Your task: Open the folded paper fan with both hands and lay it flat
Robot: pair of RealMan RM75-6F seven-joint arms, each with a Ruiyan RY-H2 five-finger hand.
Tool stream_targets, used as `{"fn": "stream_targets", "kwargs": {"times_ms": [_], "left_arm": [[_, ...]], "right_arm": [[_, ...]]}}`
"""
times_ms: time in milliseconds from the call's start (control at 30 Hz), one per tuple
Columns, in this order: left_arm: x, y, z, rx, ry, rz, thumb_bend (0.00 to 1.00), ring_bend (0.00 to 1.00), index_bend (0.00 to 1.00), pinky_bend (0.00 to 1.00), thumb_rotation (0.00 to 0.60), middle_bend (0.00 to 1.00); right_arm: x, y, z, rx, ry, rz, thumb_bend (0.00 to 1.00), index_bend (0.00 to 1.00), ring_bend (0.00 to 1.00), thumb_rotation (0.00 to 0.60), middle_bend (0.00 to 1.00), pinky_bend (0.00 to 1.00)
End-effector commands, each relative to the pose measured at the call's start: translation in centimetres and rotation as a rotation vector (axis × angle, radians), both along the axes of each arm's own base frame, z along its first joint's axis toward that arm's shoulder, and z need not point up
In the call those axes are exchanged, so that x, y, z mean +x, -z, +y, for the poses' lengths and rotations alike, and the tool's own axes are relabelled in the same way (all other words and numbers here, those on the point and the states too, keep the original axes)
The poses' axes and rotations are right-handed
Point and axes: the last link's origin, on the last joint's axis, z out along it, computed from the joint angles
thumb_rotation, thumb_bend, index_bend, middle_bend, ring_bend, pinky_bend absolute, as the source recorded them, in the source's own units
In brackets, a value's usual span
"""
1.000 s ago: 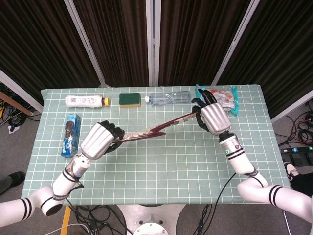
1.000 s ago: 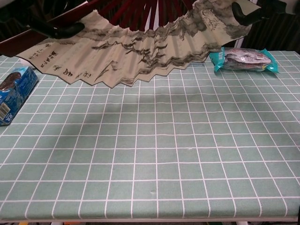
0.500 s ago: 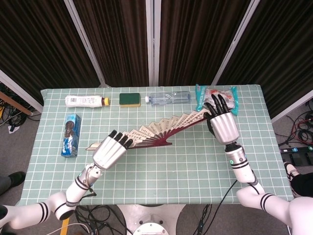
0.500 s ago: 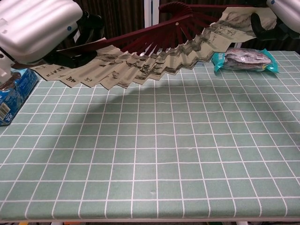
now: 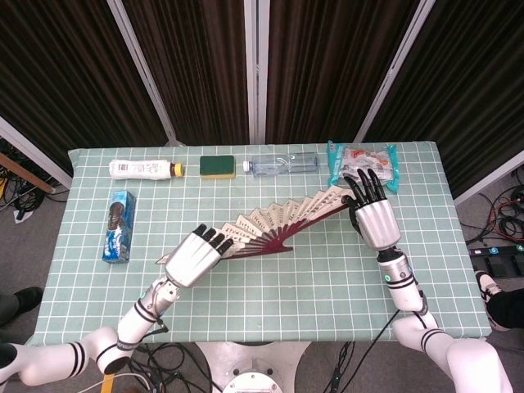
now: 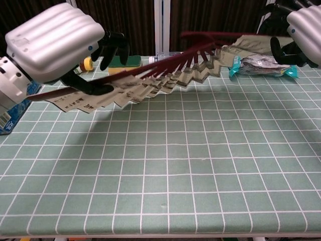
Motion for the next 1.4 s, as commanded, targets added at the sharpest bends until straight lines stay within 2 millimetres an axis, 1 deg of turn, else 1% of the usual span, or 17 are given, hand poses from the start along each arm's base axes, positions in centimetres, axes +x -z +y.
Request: {"fn": "stream_targets", "kwargs": {"times_ms": [33, 100, 267, 400, 467, 567, 600, 700, 800, 900, 1000, 1033, 1100, 1200, 1233, 1333, 1400], "left_arm": [[0.1, 0.3, -0.2, -0.069, -0.038, 0.022, 0.01, 0.48, 0.32, 0.54, 0.6, 0.52], [0.2, 0.4, -0.4, -0.103, -0.055, 0.038, 0.0, 0.44, 0.28, 0.5, 0.6, 0.48], [0.7, 0.4, -1.4, -0.216, -0.086, 0.087, 0.0, 0.26, 0.18, 0.36, 0.6, 0.31], [1.1, 0.6, -1.6, -0.305, -0.143, 0.108, 0.0, 0.15, 0.12, 0.28, 0.6, 0.2], [1.3, 0.8, -1.4, -0.376, -0.195, 0.098, 0.0, 0.12, 0.1, 0.27, 0.599, 0.18], [1.4, 0.8, -0.8, -0.451, -0.254, 0.091, 0.0, 0.07, 0.09, 0.23, 0.537, 0.14], [1.3, 0.7, -0.6, -0.461, -0.27, 0.087, 0.0, 0.04, 0.08, 0.21, 0.519, 0.13], [1.0, -0.3, 0.1, -0.483, -0.319, 0.051, 0.0, 0.01, 0.07, 0.16, 0.511, 0.1], [0.2, -2.5, 0.7, -0.516, -0.391, -0.071, 0.0, 0.01, 0.07, 0.16, 0.522, 0.1], [-2.3, -5.8, 2.0, -0.447, -0.461, -0.206, 0.0, 0.03, 0.07, 0.16, 0.593, 0.11], [-6.6, -9.5, 2.9, -0.291, -0.54, -0.297, 0.0, 0.05, 0.09, 0.16, 0.6, 0.13], [-8.6, -10.8, 2.9, -0.222, -0.574, -0.32, 0.0, 0.05, 0.1, 0.16, 0.6, 0.14], [-11.6, -12.5, 2.6, -0.12, -0.624, -0.337, 0.0, 0.05, 0.13, 0.16, 0.6, 0.15], [-16.0, -14.8, 1.1, 0.014, -0.69, -0.319, 0.0, 0.07, 0.16, 0.16, 0.6, 0.16], [-17.4, -15.4, 0.2, 0.051, -0.709, -0.301, 0.0, 0.07, 0.16, 0.16, 0.6, 0.16], [-20.0, -16.5, -2.6, 0.133, -0.756, -0.289, 0.0, 0.07, 0.18, 0.16, 0.6, 0.17], [-21.0, -16.7, -4.5, 0.159, -0.787, -0.287, 0.0, 0.07, 0.19, 0.16, 0.6, 0.17]], "right_arm": [[-0.7, 0.1, 0.5, 0.013, 0.013, -0.002, 0.54, 0.29, 0.0, 0.6, 0.12, 0.0], [-1.2, 0.0, 0.9, 0.02, 0.018, 0.0, 0.52, 0.25, 0.0, 0.6, 0.11, 0.0], [-2.3, -0.1, 2.0, 0.05, 0.047, 0.011, 0.43, 0.16, 0.0, 0.6, 0.07, 0.0], [-2.9, -0.3, 2.5, 0.094, 0.096, 0.052, 0.37, 0.11, 0.0, 0.6, 0.03, 0.0], [-2.9, -0.7, 2.7, 0.118, 0.114, 0.077, 0.34, 0.09, 0.0, 0.6, 0.02, 0.0], [-2.7, -1.6, 3.1, 0.147, 0.151, 0.103, 0.27, 0.05, 0.0, 0.6, 0.0, 0.0], [-2.7, -1.9, 3.3, 0.155, 0.165, 0.109, 0.23, 0.04, 0.0, 0.6, 0.0, 0.0], [-2.7, -3.2, 3.9, 0.199, 0.212, 0.11, 0.13, 0.0, 0.0, 0.6, 0.0, 0.0], [-2.9, -4.7, 4.6, 0.261, 0.271, 0.084, 0.07, 0.0, 0.0, 0.6, 0.0, 0.0], [-2.9, -7.3, 4.4, 0.305, 0.31, 0.049, 0.07, 0.0, 0.0, 0.6, 0.0, 0.0], [-3.4, -10.0, 5.0, 0.331, 0.328, 0.038, 0.12, 0.0, 0.0, 0.6, 0.0, 0.0], [-3.8, -11.1, 5.4, 0.331, 0.336, 0.031, 0.15, 0.0, 0.0, 0.6, 0.0, 0.0], [-4.4, -12.6, 6.2, 0.319, 0.35, 0.0, 0.21, 0.0, 0.0, 0.6, 0.01, 0.0], [-5.3, -14.6, 7.8, 0.3, 0.387, -0.074, 0.24, 0.0, 0.0, 0.6, 0.04, 0.01], [-5.8, -15.2, 8.6, 0.285, 0.401, -0.093, 0.24, 0.0, 0.0, 0.6, 0.05, 0.01], [-6.7, -16.3, 10.6, 0.24, 0.43, -0.111, 0.24, 0.01, 0.0, 0.6, 0.05, 0.01], [-7.0, -16.7, 11.9, 0.218, 0.448, -0.124, 0.24, 0.01, 0.0, 0.6, 0.06, 0.01]]}}
